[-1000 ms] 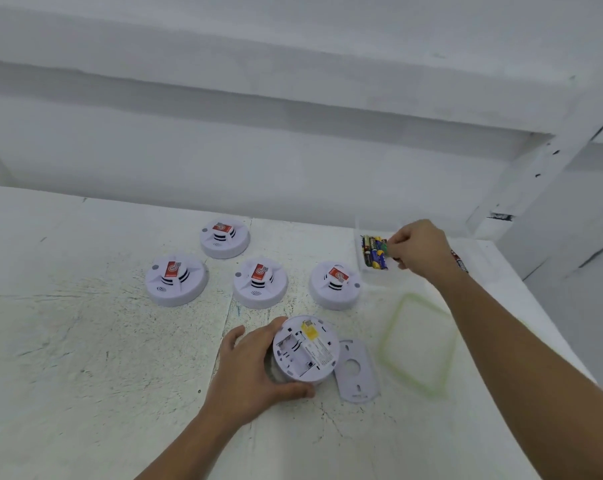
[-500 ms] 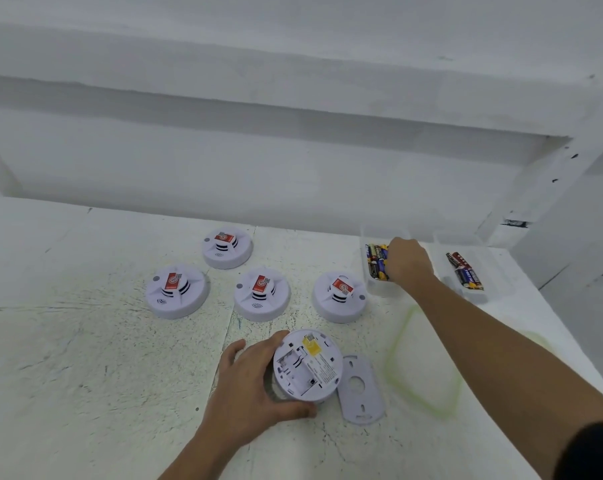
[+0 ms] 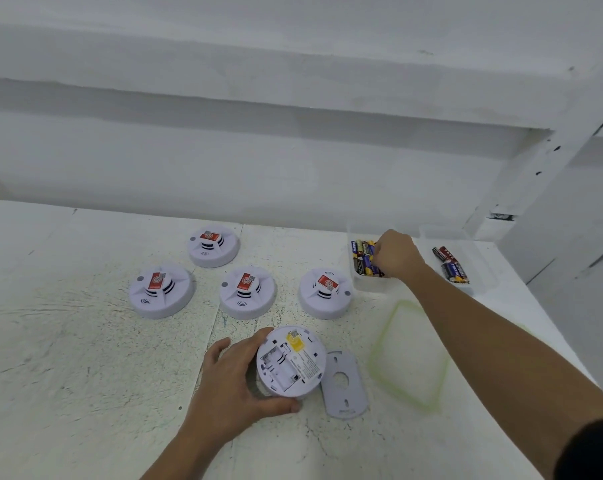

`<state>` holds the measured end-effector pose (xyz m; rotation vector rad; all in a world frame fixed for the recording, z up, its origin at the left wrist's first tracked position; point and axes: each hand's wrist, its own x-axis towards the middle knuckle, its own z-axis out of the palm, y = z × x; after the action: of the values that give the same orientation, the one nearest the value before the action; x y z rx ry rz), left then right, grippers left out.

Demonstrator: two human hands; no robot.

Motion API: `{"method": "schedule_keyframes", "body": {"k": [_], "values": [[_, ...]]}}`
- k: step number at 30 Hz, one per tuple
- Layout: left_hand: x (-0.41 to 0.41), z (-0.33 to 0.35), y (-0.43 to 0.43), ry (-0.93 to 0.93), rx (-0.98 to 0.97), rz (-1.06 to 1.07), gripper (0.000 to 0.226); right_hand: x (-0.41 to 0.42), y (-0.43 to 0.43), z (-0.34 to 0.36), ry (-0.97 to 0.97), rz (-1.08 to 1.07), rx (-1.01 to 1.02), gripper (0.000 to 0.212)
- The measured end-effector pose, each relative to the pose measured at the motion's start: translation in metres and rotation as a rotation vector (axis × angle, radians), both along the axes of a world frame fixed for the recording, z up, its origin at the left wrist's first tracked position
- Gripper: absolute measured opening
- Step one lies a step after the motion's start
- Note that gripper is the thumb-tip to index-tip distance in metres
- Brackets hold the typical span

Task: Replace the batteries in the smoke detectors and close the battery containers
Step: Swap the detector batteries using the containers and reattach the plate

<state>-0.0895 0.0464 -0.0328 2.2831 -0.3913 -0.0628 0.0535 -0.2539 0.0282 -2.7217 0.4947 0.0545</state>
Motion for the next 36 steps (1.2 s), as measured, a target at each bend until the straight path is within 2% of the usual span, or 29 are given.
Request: {"method": "schedule_keyframes", "body": {"k": [1, 5, 8, 10, 12, 16, 19, 22, 24, 27, 32, 36], "values": [[-0.001, 0.003, -0.002, 0.003, -0.009, 0.008, 0.090, -0.001, -0.005, 0.003, -0.052, 0.000, 0.077, 0.014], [-0.004, 0.012, -0.005, 0.029, -0.026, 0.032, 0.086, -0.011, -0.030, 0.019, -0.313, -0.030, 0.383, 0.014], [-0.004, 0.013, -0.006, 0.049, -0.027, 0.046, 0.094, -0.013, -0.064, 0.025, -0.455, -0.140, 0.336, 0.015], [-0.004, 0.014, -0.008, 0.046, -0.042, 0.044, 0.091, -0.014, -0.087, 0.023, -0.399, -0.194, 0.236, 0.018], [-0.004, 0.015, -0.009, 0.040, -0.052, 0.046, 0.092, -0.016, -0.106, 0.018, -0.265, -0.206, 0.162, 0.022], [-0.002, 0.007, -0.009, 0.078, -0.030, 0.069, 0.095, -0.011, -0.127, 0.002, -0.064, -0.151, 0.029, 0.024], [-0.002, 0.007, -0.009, 0.113, -0.031, 0.083, 0.101, -0.006, -0.132, -0.009, -0.030, -0.099, -0.020, 0.024], [-0.003, 0.007, -0.009, 0.130, -0.029, 0.104, 0.104, 0.000, -0.133, -0.013, 0.015, -0.056, -0.104, 0.011], [-0.004, 0.007, -0.010, 0.142, -0.029, 0.121, 0.103, 0.003, -0.132, -0.016, 0.045, -0.056, -0.122, 0.011], [-0.005, 0.010, -0.011, 0.129, -0.038, 0.122, 0.100, 0.005, -0.129, -0.018, 0.040, -0.046, -0.133, 0.005], [-0.006, 0.011, -0.012, 0.149, -0.035, 0.153, 0.102, 0.009, -0.135, -0.020, 0.015, -0.050, -0.093, 0.015], [-0.007, 0.008, -0.011, 0.158, -0.030, 0.154, 0.107, 0.003, -0.137, -0.008, -0.114, -0.111, 0.023, 0.019]]}}
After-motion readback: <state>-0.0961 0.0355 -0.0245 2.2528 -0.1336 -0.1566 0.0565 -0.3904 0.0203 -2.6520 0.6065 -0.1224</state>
